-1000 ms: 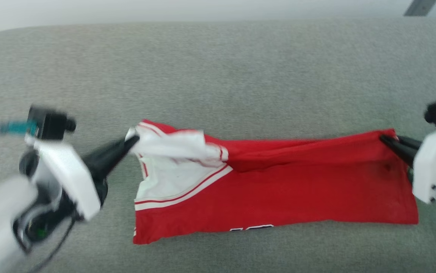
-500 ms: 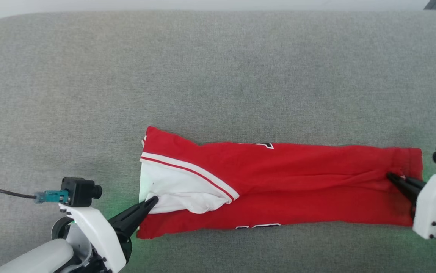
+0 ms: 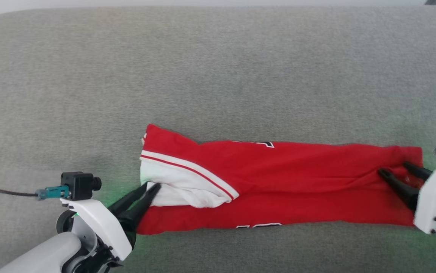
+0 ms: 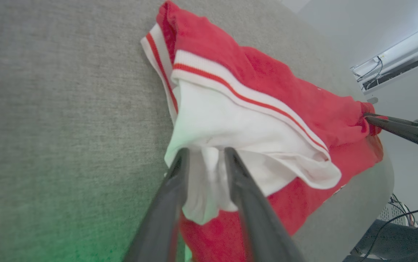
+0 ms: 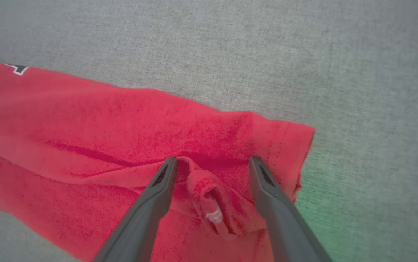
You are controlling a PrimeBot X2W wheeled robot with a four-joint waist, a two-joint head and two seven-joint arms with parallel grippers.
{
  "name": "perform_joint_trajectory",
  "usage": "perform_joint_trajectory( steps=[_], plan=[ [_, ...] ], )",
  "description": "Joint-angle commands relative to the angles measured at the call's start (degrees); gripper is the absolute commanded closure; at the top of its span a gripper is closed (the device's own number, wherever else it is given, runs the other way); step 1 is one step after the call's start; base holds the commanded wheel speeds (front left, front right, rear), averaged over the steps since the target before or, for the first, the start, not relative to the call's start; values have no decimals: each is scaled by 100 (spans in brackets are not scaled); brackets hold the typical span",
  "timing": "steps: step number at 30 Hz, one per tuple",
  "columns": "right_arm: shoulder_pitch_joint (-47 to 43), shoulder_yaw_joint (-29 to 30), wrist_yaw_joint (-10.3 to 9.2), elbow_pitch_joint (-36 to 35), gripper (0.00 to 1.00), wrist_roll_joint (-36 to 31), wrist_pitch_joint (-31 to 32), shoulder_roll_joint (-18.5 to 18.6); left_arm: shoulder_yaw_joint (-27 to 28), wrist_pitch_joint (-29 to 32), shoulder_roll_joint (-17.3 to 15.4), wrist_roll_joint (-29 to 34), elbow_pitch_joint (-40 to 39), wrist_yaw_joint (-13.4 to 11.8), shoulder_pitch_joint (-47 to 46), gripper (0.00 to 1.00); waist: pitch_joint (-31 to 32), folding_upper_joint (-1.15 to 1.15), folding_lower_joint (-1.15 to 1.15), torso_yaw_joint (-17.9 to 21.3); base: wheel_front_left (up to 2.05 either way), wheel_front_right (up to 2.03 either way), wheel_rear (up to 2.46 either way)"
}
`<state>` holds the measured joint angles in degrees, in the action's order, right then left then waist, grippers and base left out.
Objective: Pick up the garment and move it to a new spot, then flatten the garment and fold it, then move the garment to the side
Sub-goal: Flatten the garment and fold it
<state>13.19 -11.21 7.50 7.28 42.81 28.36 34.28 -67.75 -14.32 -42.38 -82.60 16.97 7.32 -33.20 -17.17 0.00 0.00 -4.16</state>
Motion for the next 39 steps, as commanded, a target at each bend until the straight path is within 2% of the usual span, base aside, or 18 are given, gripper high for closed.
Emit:
perform_joint_trajectory(
  steps=[1,2,6,10,11,12,19,26,27,28,29,30,31,39],
  plan=[
    [-169,176,-3,-45,0,39,56,58,219,-68,67,56,-42,17,183,0,85,0,0,-116,0,0,0],
    [-252,281,-3,-47,0,44,90,81,340,-90,112,121,-71,18,272,0,108,0,0,-168,0,0,0],
    [-578,767,-3,105,0,56,232,55,1526,-87,536,593,-102,18,878,0,195,0,0,-426,0,0,0],
    [-841,1157,-5,481,0,-144,325,-9,2587,-90,1096,1593,97,17,1520,0,261,0,0,-677,0,0,0],
    [-841,1157,-5,481,0,-144,325,-9,2587,-90,1096,1593,97,17,1520,0,261,0,0,-677,0,0,0],
    [-881,1212,-5,552,0,-103,349,-87,2841,-90,1270,1841,168,18,1666,0,276,0,0,-730,0,0,0],
    [-1009,1269,5,833,0,-48,610,-417,4288,-91,2095,3944,316,18,2402,0,391,0,0,-935,0,0,0],
    [-1082,1243,18,964,0,22,878,-587,5628,-91,2775,6329,-412,17,2955,0,476,0,0,-953,0,0,0],
    [-1080,1244,18,984,19,9,906,-599,5755,-91,2858,6555,-517,17,3034,0,483,0,0,-947,0,0,0],
    [-1064,1243,18,1001,47,3,936,-616,5802,-91,2932,6714,-627,18,3102,0,485,0,0,-934,0,0,0],
    [-1043,1246,18,1020,57,8,948,-633,5840,-92,2987,6843,-718,18,3146,0,488,0,0,-923,0,0,0],
    [-1015,1253,17,1036,76,6,966,-644,5888,-92,3017,6936,-776,17,3175,0,493,0,0,-917,0,0,0],
    [-984,1275,17,1045,100,10,963,-661,5875,-92,3028,7020,-836,10,3203,0,495,0,0,-907,0,0,0],
    [-694,1617,-14,1086,100,-8,759,-590,5999,-92,3122,7073,-1138,9,3272,0,507,0,0,-781,0,0,0]
  ],
)
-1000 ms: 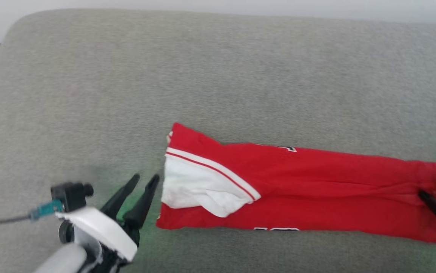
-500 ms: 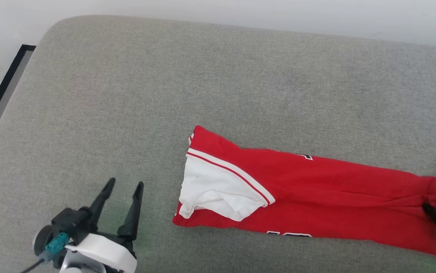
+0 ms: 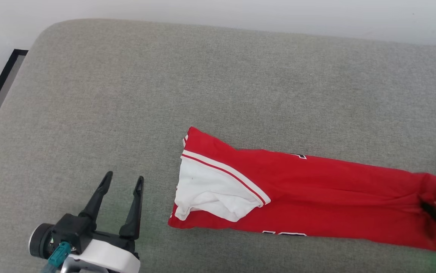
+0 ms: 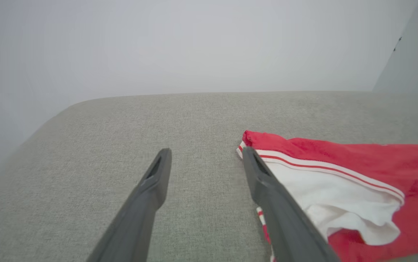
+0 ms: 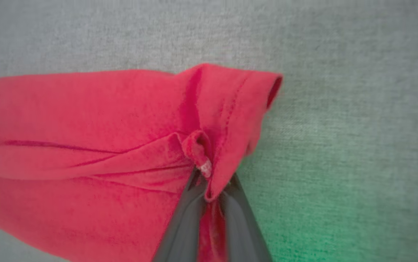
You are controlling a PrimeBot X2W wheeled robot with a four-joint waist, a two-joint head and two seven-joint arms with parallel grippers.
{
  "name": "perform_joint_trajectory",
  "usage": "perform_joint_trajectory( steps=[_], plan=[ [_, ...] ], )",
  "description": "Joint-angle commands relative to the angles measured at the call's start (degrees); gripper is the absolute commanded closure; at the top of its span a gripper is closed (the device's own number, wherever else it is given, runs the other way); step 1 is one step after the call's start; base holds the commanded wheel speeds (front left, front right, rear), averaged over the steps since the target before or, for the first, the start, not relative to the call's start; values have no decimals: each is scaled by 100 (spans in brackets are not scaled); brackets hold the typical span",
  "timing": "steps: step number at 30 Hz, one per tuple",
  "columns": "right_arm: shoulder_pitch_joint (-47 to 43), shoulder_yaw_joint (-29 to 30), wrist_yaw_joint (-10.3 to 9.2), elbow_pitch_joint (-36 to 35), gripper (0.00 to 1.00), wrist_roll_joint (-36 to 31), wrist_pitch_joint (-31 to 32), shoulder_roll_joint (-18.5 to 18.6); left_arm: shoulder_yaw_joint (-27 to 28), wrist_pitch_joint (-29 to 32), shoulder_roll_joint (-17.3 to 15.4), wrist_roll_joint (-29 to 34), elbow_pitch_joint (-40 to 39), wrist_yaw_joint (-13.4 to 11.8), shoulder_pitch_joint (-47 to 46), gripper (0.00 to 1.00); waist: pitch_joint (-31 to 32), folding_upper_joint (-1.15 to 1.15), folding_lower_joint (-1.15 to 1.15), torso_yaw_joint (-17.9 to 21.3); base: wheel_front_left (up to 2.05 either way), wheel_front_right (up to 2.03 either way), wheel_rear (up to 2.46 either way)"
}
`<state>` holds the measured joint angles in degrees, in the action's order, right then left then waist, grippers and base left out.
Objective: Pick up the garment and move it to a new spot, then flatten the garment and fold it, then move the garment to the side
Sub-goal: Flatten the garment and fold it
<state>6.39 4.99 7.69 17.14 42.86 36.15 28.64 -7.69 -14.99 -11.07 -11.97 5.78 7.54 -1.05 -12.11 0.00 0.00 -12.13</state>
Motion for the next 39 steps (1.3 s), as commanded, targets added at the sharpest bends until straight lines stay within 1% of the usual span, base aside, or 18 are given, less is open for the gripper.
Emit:
perform_joint_trajectory(
  steps=[1,5,6,7,14,15,16,19,22,24,26,29,35,39],
  plan=[
    [22,90,-36,100,100,-10,-52,32,-9,-25,-13,-4,-44,-13,54,0,-2,0,0,40,0,0,0],
    [130,522,-34,110,100,-2,-180,204,-9,-25,-29,-84,-87,-13,74,0,-21,0,0,172,0,0,0],
    [130,522,-34,110,100,-2,-180,204,-9,-25,-29,-84,-87,-13,74,0,-21,0,0,172,0,0,0],
    [175,758,-33,201,100,-5,-214,289,21,-25,-30,-187,-118,-13,72,0,-38,0,0,252,0,0,0],
    [293,1555,-32,788,100,-206,-369,830,-50,-25,-115,-242,-222,-13,-12,0,-108,0,0,451,0,0,0],
    [334,1795,-32,929,100,-292,-449,985,-49,-25,-144,-256,-225,-13,-44,0,-119,0,0,479,0,0,0],
    [334,1795,-32,929,100,-292,-449,985,-49,-25,-144,-256,-225,-13,-44,0,-119,0,0,479,0,0,0],
    [346,2043,-26,1028,100,-466,-535,1169,-65,-25,-192,-286,-178,-13,-86,0,-123,0,0,508,0,0,0],
    [336,2108,-21,910,100,-481,-505,1171,-44,-25,-215,-239,-174,-13,-84,0,-100,0,0,533,0,0,0],
    [267,2006,-22,751,100,-443,-464,1165,-42,-25,-213,-225,-155,-12,-64,0,-77,0,0,543,0,0,0],
    [208,1824,-21,512,100,-402,-417,1084,-52,-25,-207,-206,-128,-13,-47,0,-41,0,0,546,0,0,0],
    [57,1441,-21,-28,100,-323,-283,979,-107,-25,-195,-173,-89,-13,-17,0,26,0,0,528,0,0,0],
    [-166,355,-21,-1599,100,-189,152,861,-142,-25,-175,-209,-15,-12,-11,0,137,0,0,429,0,0,0],
    [-53,-366,-21,-2533,100,-160,486,797,-170,-25,-150,-234,18,-12,-45,0,166,0,0,303,0,0,0]
  ],
)
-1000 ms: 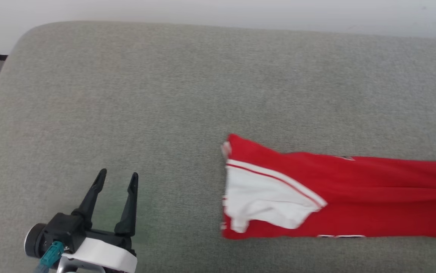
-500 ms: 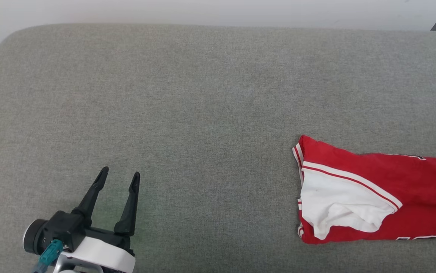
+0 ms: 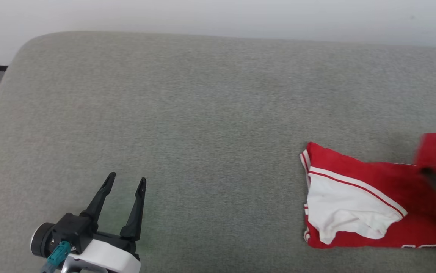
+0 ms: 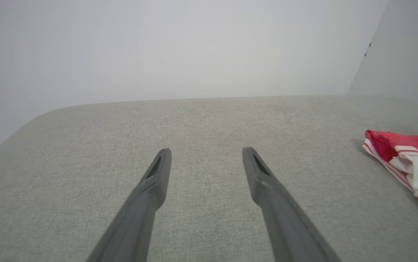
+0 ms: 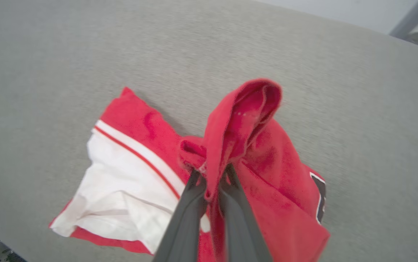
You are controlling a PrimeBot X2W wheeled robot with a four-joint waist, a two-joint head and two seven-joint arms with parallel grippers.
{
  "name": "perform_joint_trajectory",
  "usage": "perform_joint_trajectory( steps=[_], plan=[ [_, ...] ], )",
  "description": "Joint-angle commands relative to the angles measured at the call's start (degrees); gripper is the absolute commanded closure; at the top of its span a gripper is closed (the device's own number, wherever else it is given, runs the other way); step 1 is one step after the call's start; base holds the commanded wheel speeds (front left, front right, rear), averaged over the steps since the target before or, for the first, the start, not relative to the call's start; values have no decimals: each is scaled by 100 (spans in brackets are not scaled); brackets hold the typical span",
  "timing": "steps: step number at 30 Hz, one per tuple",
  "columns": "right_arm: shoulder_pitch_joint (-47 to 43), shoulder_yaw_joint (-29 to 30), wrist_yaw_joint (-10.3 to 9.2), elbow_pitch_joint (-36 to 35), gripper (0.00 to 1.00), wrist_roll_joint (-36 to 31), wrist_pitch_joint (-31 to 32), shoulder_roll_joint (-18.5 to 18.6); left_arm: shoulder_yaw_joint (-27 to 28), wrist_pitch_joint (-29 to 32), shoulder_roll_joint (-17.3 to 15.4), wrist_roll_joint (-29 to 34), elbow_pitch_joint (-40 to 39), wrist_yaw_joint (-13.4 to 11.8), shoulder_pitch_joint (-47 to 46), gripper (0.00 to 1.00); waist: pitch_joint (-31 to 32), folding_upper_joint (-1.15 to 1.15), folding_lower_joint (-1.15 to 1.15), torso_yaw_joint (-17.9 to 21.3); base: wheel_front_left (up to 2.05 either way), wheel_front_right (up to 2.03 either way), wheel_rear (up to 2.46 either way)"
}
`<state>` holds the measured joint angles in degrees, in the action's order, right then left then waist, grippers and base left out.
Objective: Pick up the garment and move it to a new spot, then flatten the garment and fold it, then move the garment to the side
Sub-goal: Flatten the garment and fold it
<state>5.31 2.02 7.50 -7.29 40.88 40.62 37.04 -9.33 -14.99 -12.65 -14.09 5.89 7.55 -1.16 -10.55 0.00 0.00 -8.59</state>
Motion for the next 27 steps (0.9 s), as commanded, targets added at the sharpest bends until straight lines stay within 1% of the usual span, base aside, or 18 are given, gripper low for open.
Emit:
perform_joint_trajectory(
  steps=[1,4,8,11,14,19,23,24,25,26,27],
  plan=[
    [128,-270,-3,-285,100,34,118,-57,-1,-25,15,-24,17,-14,-48,0,10,0,0,-83,0,0,0],
    [294,-807,-3,-648,100,-10,350,-144,-37,-25,59,-28,31,-14,-98,0,0,0,0,-196,0,0,0],
    [566,-1467,-3,-737,100,-66,560,-274,-79,-25,106,-56,75,-14,-142,0,-34,0,0,-326,0,0,0],
    [711,-1859,-3,-534,100,-107,604,-360,-120,-25,131,-81,101,-13,-207,0,-69,0,0,-409,0,0,0],
    [824,-2075,-3,-199,100,-72,494,-441,-148,-25,163,-105,127,-14,-244,0,-105,0,0,-468,0,0,0],
    [867,-2241,-3,480,100,3,172,-517,-216,-25,192,-161,163,-14,-307,0,-137,0,0,-491,0,0,0],
    [930,-2363,-3,755,100,61,-28,-539,-205,-25,170,-201,198,-14,-324,0,-126,0,0,-434,0,0,0],
    [964,-2386,-3,811,83,56,-112,-534,-203,-25,167,-192,214,-14,-328,0,-112,0,0,-410,0,0,0],
    [985,-2417,-3,863,59,73,-181,-531,-198,-25,160,-202,233,-14,-324,0,-90,0,0,-379,0,0,0],
    [1008,-2439,-3,899,3,106,-258,-540,-190,-25,150,-208,251,-14,-319,0,-60,0,0,-345,0,0,0],
    [1043,-2431,-3,915,0,112,-342,-544,-194,-25,145,-237,257,-13,-308,0,-32,0,0,-309,0,0,0]
  ],
)
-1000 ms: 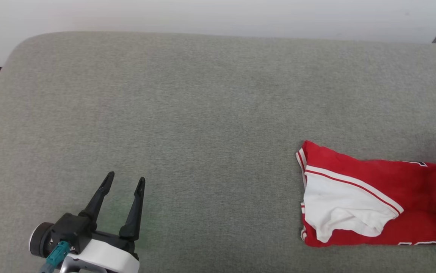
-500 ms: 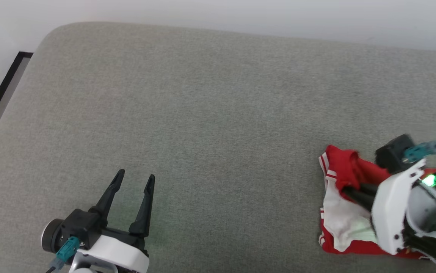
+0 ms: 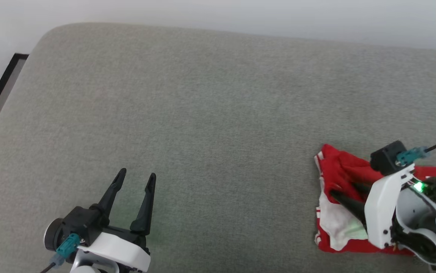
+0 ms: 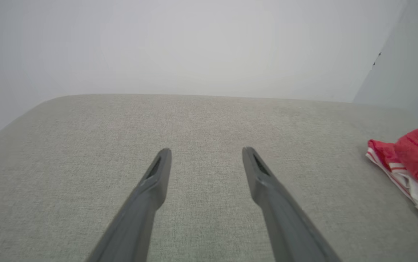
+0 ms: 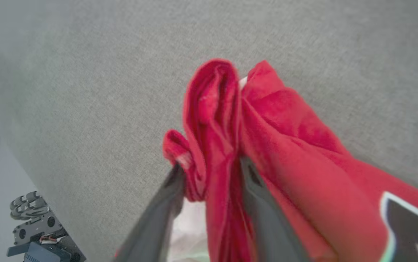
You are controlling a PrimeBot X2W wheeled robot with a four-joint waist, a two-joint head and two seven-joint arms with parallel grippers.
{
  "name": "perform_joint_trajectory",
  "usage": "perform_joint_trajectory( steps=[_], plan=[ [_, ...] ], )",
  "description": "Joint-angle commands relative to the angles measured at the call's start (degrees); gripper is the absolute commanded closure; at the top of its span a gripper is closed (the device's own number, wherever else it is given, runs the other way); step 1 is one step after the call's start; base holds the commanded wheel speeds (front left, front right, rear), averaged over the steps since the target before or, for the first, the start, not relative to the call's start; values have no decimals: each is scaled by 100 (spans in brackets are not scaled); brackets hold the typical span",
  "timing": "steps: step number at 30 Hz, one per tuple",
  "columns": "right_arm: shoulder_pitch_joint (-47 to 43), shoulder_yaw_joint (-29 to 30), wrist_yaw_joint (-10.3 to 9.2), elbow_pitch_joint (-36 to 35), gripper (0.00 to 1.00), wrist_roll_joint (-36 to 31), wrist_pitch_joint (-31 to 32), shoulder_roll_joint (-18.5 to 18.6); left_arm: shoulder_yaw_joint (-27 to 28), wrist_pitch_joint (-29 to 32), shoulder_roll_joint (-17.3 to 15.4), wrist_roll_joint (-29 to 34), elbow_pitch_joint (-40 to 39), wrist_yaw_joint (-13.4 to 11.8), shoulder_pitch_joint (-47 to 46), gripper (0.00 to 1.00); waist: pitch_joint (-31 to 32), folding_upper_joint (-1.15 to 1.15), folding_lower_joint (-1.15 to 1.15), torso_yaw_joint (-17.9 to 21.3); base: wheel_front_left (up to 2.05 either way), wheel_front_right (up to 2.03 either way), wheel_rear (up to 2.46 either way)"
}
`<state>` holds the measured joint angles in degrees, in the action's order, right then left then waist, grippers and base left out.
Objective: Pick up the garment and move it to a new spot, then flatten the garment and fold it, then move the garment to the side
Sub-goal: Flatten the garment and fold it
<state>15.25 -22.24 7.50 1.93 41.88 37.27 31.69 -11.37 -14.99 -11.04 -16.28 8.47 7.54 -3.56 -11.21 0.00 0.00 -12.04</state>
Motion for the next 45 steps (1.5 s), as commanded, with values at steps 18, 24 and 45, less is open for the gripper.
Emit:
perform_joint_trajectory(
  steps=[18,24,45],
  plan=[
    [-214,1484,-3,1066,0,-382,-2497,-49,-62,-25,-122,-346,172,-12,160,0,628,0,0,739,0,0,0],
    [-179,1680,-3,2045,0,-834,-4155,-384,104,-25,-84,-511,416,-12,227,0,817,0,0,957,0,0,0],
    [-1603,2382,-3,972,0,-1612,-5250,-1389,889,-25,32,-62,-278,-12,1270,0,1208,0,0,1064,0,0,0]
  ],
)
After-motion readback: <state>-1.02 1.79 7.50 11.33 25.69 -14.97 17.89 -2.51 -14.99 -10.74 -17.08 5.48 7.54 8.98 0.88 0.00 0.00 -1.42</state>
